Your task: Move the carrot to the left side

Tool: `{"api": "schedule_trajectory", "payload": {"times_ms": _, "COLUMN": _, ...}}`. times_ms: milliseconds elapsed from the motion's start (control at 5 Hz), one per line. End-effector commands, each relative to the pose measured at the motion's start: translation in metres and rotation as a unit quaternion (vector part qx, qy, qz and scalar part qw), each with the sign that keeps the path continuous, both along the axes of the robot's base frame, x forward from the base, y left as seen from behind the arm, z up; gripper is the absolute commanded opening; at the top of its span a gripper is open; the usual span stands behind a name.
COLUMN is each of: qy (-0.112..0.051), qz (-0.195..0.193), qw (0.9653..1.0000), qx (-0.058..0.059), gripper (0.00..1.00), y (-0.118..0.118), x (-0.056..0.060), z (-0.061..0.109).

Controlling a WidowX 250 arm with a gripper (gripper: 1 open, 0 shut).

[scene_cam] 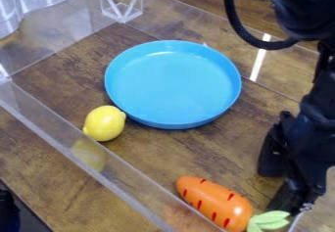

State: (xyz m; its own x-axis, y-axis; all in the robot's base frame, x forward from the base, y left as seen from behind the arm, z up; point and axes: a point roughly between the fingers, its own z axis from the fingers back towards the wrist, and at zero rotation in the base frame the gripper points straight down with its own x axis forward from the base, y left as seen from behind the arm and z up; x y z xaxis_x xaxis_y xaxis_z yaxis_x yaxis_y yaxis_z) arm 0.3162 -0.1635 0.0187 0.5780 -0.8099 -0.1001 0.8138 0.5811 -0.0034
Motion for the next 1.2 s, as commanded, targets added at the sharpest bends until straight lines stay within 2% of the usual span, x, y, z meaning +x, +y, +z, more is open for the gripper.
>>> {"api": "schedule_trajectory", "payload": {"times_ms": 0, "qy": 0.003, "qz": -0.018, "qw": 0.9998, "qx": 0.002, "gripper": 1.0, "y": -0.0026, "x": -0.0021, "z": -0.001}}
{"api": "schedule_trajectory", "payload": {"times_ms": 1000, "qy": 0.011, "qz": -0.03, "qw": 0.9994, "qx": 0.014, "gripper": 1.0, "y": 0.0, "x": -0.0031, "z": -0.0003}}
